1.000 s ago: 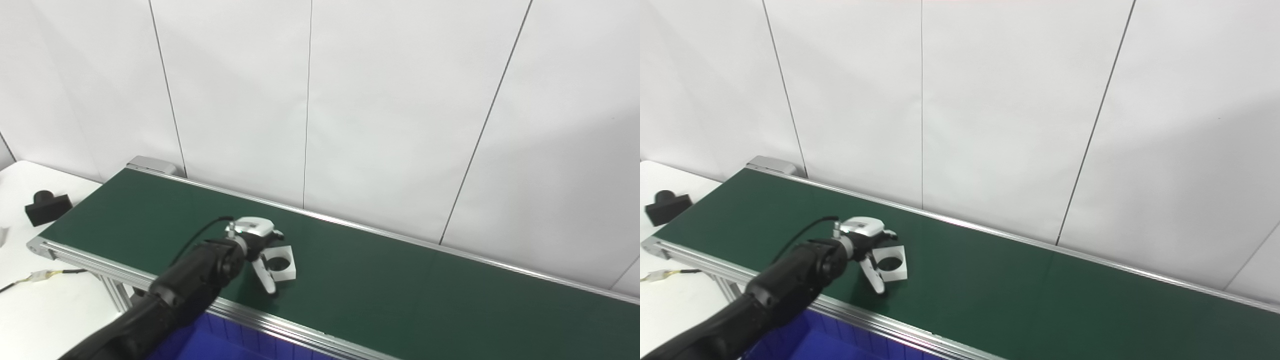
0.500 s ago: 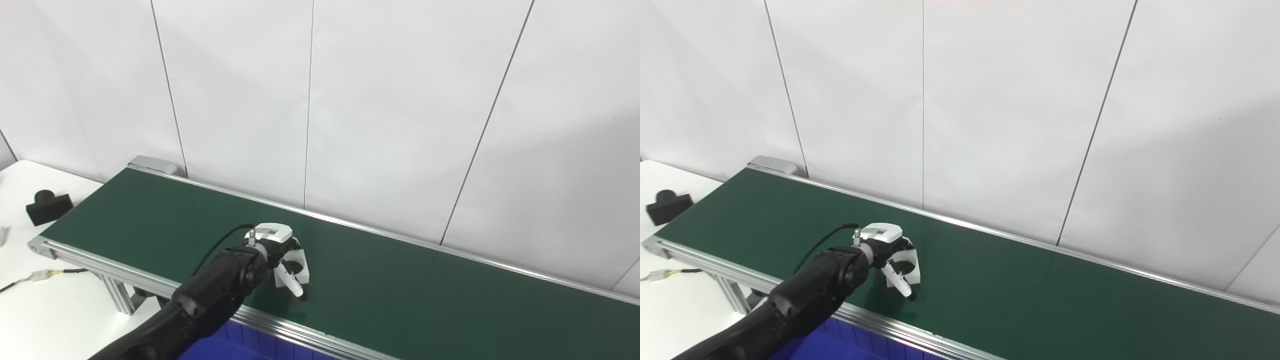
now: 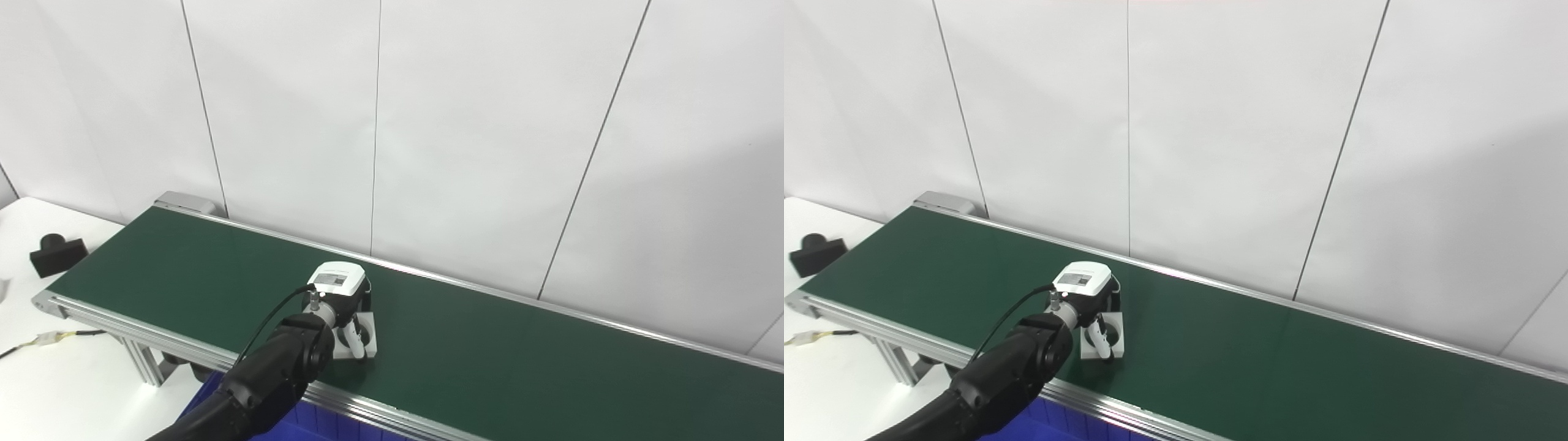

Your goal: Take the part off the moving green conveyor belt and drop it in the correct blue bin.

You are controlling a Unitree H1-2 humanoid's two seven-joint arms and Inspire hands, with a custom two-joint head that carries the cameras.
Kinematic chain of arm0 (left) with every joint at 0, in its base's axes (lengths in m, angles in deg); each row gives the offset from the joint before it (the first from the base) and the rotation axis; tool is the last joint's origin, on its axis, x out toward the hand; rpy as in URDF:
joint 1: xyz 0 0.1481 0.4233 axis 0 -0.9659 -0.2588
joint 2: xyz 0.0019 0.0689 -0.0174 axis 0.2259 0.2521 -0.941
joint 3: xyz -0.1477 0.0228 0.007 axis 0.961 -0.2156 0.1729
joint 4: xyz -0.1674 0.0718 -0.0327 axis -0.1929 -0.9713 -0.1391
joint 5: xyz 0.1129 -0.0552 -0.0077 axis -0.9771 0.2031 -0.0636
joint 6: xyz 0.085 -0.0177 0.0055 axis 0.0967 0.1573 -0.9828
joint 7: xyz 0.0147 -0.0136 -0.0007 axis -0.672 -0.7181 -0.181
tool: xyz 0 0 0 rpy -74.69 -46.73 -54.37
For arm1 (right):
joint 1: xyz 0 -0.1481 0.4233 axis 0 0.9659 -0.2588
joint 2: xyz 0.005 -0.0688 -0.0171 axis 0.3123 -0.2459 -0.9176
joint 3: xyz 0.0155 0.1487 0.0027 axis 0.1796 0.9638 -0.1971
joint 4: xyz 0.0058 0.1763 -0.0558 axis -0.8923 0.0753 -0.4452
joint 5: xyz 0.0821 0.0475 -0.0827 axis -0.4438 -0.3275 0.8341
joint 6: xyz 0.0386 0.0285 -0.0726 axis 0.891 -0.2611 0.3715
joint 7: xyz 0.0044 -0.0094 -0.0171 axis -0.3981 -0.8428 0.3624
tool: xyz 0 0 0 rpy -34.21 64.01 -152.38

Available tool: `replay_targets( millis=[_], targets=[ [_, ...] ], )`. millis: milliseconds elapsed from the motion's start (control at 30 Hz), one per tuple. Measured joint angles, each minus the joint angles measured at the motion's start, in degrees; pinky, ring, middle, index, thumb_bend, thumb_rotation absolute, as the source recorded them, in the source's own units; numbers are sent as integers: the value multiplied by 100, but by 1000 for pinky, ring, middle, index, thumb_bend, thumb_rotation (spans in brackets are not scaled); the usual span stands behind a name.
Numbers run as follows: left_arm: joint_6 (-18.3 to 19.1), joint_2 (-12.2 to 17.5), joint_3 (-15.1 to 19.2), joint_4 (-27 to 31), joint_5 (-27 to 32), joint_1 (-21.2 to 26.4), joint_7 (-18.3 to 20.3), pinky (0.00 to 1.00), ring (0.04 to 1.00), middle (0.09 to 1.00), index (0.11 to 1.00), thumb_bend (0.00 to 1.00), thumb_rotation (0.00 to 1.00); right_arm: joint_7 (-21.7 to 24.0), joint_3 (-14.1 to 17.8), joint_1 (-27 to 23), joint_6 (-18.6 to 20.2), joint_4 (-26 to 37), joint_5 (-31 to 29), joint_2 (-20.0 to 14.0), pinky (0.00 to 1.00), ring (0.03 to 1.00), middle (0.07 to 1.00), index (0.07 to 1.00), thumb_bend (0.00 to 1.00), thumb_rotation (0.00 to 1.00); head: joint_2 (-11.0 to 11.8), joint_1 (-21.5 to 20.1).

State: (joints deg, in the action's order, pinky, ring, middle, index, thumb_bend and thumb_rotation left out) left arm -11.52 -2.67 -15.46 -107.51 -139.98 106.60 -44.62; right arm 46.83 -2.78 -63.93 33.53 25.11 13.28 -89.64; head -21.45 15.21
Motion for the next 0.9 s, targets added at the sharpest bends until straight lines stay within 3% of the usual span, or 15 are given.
replay_targets(
  millis=[200,600,900],
  targets=[
    [-194,24,-17,-108,9,-38,-280,313,388,509,527,498,0,-3,1,60,-5,49,-19,4,782,842,844,883,873,377,-44,-44],
    [-555,43,72,-93,271,-149,-429,354,398,504,507,501,0,-13,6,69,-5,110,-20,6,779,840,838,882,866,377,-44,-79],
    [-1010,145,420,724,733,-507,-389,386,419,515,506,500,0,-13,-1,78,-5,120,-8,6,778,836,843,886,860,364,-62,-255]
  ],
)
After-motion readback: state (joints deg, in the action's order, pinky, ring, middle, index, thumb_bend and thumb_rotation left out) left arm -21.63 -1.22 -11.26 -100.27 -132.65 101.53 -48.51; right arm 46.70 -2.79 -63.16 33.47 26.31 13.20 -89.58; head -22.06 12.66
